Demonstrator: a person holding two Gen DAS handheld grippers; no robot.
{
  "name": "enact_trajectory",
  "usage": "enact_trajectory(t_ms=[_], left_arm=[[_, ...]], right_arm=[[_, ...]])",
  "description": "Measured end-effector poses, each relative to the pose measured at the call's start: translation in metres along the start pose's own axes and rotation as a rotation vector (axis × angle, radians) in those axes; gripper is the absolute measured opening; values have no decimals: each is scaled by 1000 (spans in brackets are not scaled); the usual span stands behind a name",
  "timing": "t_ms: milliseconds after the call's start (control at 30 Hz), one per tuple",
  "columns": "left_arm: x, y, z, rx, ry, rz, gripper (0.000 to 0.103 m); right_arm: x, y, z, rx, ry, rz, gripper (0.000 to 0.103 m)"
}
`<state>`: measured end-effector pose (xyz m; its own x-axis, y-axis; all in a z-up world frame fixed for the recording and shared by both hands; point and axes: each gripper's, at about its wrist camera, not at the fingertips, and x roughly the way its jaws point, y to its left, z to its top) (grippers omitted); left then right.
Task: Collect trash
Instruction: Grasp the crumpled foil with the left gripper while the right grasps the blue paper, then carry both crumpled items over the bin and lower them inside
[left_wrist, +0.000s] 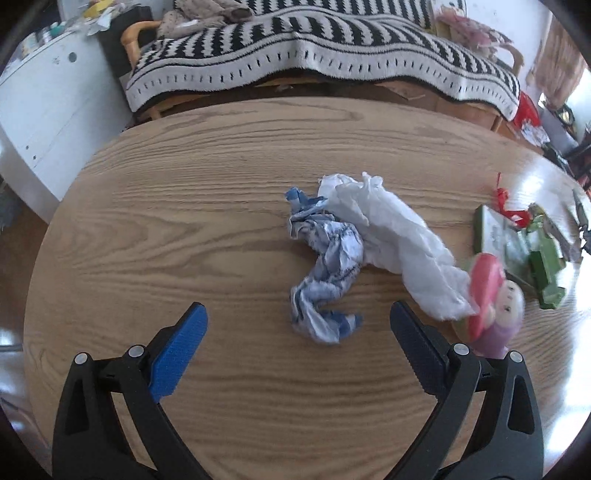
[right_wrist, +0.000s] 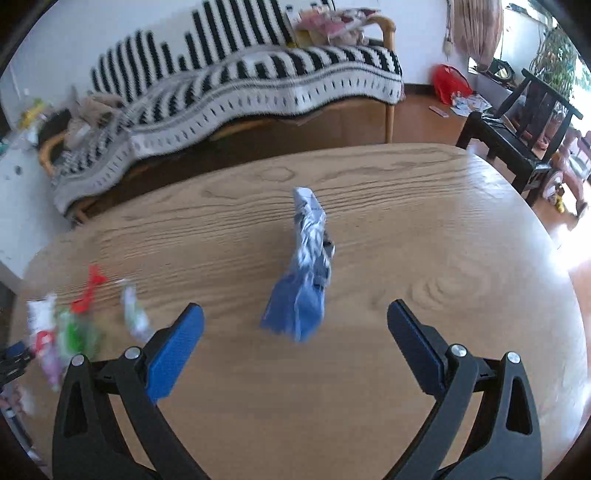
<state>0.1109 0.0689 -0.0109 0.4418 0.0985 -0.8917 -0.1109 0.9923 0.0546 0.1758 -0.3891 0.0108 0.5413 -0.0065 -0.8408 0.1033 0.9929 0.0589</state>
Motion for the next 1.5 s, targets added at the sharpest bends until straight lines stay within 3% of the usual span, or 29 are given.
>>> enact_trajectory(t_ms=[133, 367, 633, 667, 700, 733, 767, 800, 867, 967, 1200, 1500], left_arm=[[14, 0, 5, 1, 12, -2, 97], [19, 3, 11, -14, -53, -27, 97], [19, 2, 10, -18, -70, -29, 97], [19, 2, 10, -2, -57, -37, 97], [19, 3, 11, 2, -50, -38, 91], [14, 5, 10, -2, -62, -32, 75], [7, 7, 11, -1, -72, -22, 16], [4, 9, 11, -12, -41, -19, 18], [-2, 16, 6, -55, -16, -64, 17], [-26, 15, -1, -19, -59, -33, 17], [-95, 3, -10, 9, -146, -50, 17], [-192, -57, -41, 108, -276, -129, 17]], right_arm=[[41, -2, 9, -17, 73, -89, 96], [59, -2, 11, -9, -6, -72, 98], [53, -7, 6, -72, -19, -23, 98], [51, -7, 5, -70, -31, -24, 94], [42, -10, -1, -65, -61, -24, 81], [36, -11, -2, -60, -74, -16, 25], [34, -14, -2, -31, -53, 3, 27], [30, -18, -5, 9, -47, 58, 27], [21, -16, -9, 0, -62, 53, 27], [1, -16, -13, -3, -83, 70, 27], [-66, -20, -23, -8, -141, 97, 27], [-171, -46, -62, -1, -248, 126, 27]])
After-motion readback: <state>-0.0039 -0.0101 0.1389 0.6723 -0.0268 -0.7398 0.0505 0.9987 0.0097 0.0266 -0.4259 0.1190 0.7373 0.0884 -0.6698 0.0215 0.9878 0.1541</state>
